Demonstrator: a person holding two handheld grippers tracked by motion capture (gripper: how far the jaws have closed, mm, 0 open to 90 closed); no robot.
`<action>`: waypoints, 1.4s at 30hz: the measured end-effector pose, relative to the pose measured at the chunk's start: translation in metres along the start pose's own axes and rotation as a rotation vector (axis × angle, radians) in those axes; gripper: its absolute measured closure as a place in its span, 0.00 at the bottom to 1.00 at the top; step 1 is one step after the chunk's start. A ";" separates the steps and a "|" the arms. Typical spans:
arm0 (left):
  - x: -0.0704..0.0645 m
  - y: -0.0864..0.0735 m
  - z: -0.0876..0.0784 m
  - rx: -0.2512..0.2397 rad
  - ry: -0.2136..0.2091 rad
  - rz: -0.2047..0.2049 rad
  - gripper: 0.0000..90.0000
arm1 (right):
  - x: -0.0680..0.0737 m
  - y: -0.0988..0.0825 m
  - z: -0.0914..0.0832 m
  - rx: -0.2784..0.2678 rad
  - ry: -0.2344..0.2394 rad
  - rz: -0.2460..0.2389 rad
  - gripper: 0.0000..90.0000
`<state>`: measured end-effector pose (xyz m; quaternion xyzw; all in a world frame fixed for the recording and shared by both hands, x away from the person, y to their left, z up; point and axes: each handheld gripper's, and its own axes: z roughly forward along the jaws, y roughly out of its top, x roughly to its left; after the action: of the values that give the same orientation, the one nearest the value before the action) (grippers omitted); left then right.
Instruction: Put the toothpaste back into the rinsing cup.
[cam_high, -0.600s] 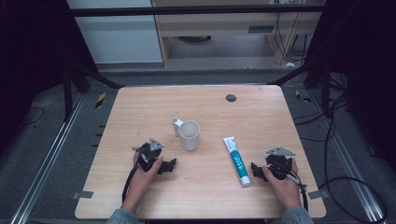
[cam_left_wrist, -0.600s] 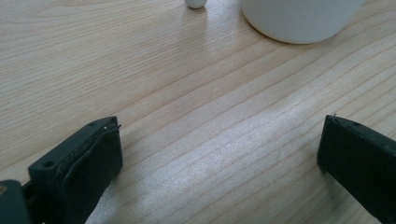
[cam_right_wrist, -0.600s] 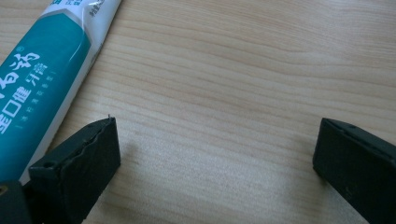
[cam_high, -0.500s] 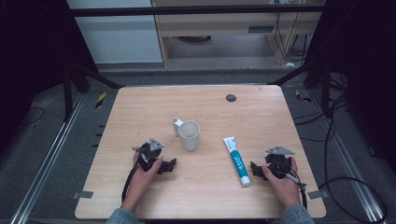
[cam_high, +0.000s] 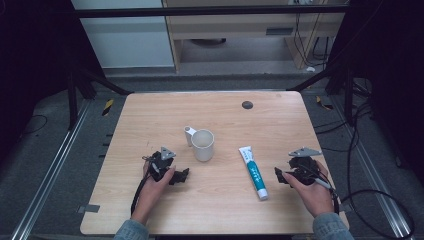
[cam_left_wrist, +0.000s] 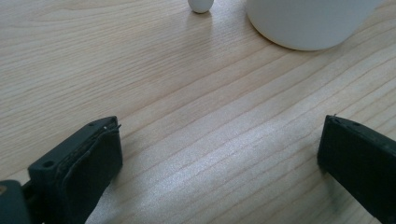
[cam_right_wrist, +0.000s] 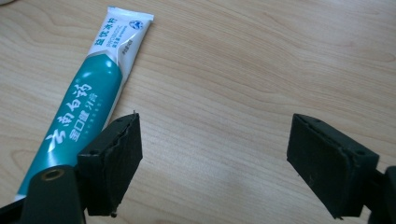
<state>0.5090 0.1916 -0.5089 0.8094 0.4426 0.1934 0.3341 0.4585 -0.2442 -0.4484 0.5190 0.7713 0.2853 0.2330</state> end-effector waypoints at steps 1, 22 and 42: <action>0.000 0.000 0.000 0.000 0.000 0.000 0.00 | -0.001 0.002 -0.002 0.006 0.005 0.000 0.22; 0.001 0.004 0.004 -0.002 0.015 -0.019 0.00 | 0.014 0.076 -0.030 0.023 0.066 -0.071 0.33; 0.000 0.005 0.006 -0.001 0.028 -0.030 0.00 | 0.048 0.087 0.022 0.151 0.099 -0.097 0.47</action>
<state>0.5154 0.1870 -0.5089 0.7998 0.4590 0.1999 0.3311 0.5142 -0.1686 -0.4078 0.4826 0.8254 0.2399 0.1684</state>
